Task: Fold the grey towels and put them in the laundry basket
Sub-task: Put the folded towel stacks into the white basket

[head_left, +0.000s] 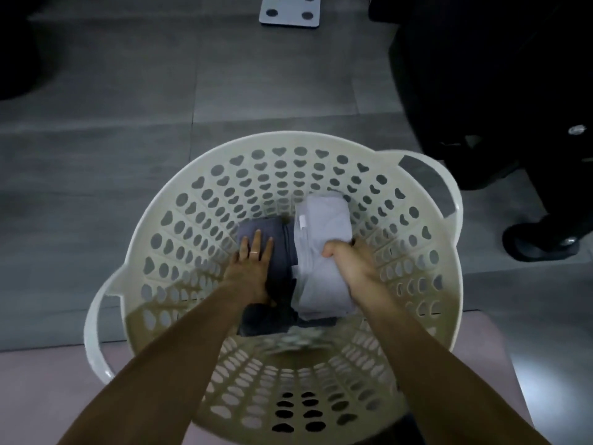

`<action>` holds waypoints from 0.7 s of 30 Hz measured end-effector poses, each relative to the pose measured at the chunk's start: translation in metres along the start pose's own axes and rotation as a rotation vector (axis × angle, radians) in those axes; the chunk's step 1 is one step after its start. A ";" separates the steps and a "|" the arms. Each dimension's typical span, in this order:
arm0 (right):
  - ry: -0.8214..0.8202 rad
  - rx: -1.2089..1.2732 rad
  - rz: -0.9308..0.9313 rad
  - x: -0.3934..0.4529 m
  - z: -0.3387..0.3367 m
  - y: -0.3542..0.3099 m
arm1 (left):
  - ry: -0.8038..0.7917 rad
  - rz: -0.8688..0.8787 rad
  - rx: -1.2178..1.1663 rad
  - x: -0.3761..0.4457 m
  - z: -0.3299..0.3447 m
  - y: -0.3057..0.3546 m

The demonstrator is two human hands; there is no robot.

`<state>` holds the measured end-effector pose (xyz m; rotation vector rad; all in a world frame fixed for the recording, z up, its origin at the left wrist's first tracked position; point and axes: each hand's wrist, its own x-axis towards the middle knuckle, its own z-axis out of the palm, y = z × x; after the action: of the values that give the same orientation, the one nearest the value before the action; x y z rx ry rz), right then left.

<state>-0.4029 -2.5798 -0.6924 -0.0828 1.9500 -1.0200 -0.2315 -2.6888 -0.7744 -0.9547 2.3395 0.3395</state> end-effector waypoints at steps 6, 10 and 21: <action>-0.107 -0.676 -0.017 0.035 0.016 0.045 | -0.049 0.023 -0.038 0.011 0.003 -0.010; -0.060 -1.244 -0.576 0.045 0.026 0.053 | 0.029 0.044 -0.053 0.011 0.015 -0.010; -0.105 -1.644 -0.546 0.064 0.067 0.049 | 0.031 0.051 -0.168 0.033 0.025 -0.016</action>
<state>-0.3748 -2.6164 -0.7867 -1.5532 2.1740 0.5481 -0.2285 -2.7076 -0.8142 -0.9852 2.3959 0.5529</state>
